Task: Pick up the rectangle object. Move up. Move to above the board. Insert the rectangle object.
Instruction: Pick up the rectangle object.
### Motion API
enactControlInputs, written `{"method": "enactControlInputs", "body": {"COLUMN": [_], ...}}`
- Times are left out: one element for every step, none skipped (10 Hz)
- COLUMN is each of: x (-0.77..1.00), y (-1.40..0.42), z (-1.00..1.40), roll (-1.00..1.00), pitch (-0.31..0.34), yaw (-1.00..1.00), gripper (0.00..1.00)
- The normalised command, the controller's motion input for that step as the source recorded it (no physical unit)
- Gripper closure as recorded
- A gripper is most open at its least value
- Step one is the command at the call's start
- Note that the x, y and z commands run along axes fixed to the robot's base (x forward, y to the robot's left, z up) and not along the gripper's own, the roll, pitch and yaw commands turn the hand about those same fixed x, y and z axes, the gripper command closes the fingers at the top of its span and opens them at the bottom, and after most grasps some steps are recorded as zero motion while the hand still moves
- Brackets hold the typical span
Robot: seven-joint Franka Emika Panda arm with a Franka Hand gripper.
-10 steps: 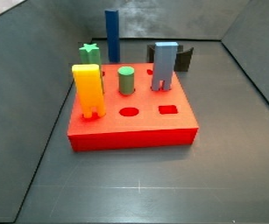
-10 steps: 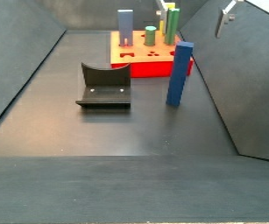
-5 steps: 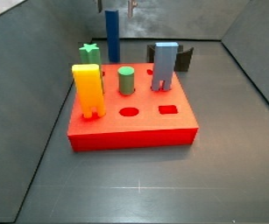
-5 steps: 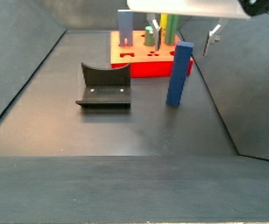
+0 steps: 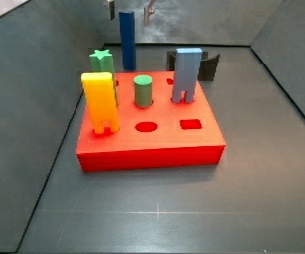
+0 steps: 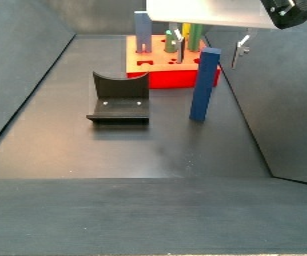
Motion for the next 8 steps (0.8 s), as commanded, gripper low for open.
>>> {"method": "enactControlInputs", "body": {"x": [0.00,0.00,0.00,0.00,0.00,0.00,-0.05,0.00], "y": [0.00,0.00,0.00,0.00,0.00,0.00,0.00,0.00], "z": [-0.21,-0.17,-0.18,-0.20,-0.15,-0.15,-0.07,0.00], "roll": [-0.08,-0.08,-0.08,-0.07,-0.05,-0.09,-0.07,0.00], "pitch": [-0.101,-0.110,-0.111,-0.107,-0.090,-0.093,-0.117,0.000], "yaw": [0.00,0.00,0.00,0.00,0.00,0.00,0.00,0.00], "gripper": [0.00,0.00,0.00,0.00,0.00,0.00,0.00,0.00]}}
